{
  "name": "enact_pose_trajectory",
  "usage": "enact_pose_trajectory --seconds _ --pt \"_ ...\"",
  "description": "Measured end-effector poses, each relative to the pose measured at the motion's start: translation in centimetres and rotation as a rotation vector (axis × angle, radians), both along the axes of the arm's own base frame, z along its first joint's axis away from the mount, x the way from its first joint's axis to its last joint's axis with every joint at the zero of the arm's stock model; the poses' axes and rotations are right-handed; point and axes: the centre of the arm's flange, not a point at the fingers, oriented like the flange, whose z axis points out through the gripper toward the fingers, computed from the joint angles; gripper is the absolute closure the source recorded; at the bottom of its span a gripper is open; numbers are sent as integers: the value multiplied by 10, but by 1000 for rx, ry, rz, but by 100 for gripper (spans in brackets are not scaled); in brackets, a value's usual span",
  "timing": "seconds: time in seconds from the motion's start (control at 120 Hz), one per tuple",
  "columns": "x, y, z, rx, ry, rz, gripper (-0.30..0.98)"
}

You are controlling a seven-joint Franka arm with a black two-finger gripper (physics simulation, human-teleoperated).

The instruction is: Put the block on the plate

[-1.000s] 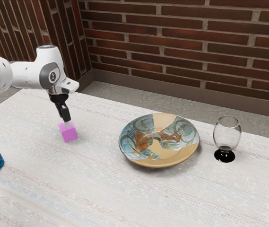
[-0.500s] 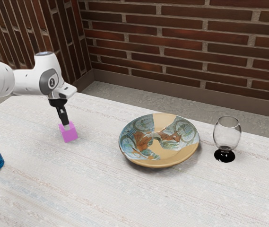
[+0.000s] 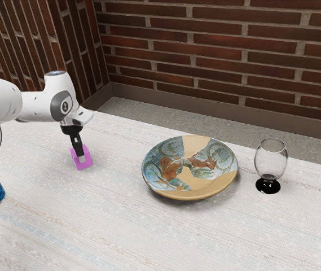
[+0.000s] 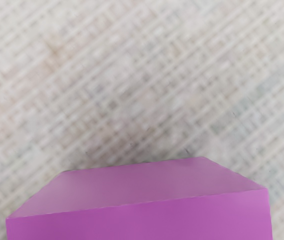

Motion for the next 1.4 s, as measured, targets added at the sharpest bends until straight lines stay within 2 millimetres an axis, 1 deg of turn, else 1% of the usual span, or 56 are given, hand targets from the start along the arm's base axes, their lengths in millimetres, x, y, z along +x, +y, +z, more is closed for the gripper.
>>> enact_pose_trajectory --seconds 0.075,0.35,0.65,0.8,0.883,0.942,0.983,1.158,1.217,1.292,1.4 --pt "1 -3 -2 -3 -4 -6 3" --pt "2 -1 -6 -4 -11 -8 17" --pt "4 0 0 1 -23 -8 23" --pt "4 -1 5 5 -28 -8 23" --pt "4 -1 12 9 -34 -8 23" --pt "4 -2 21 14 -41 -10 25" --pt "5 -6 28 19 -48 -15 26" --pt "10 -33 62 40 -78 -49 28" --pt "12 -45 74 49 -86 -63 29" --pt "16 -67 84 59 -92 -88 29" --pt "21 -99 94 72 -98 -123 29"
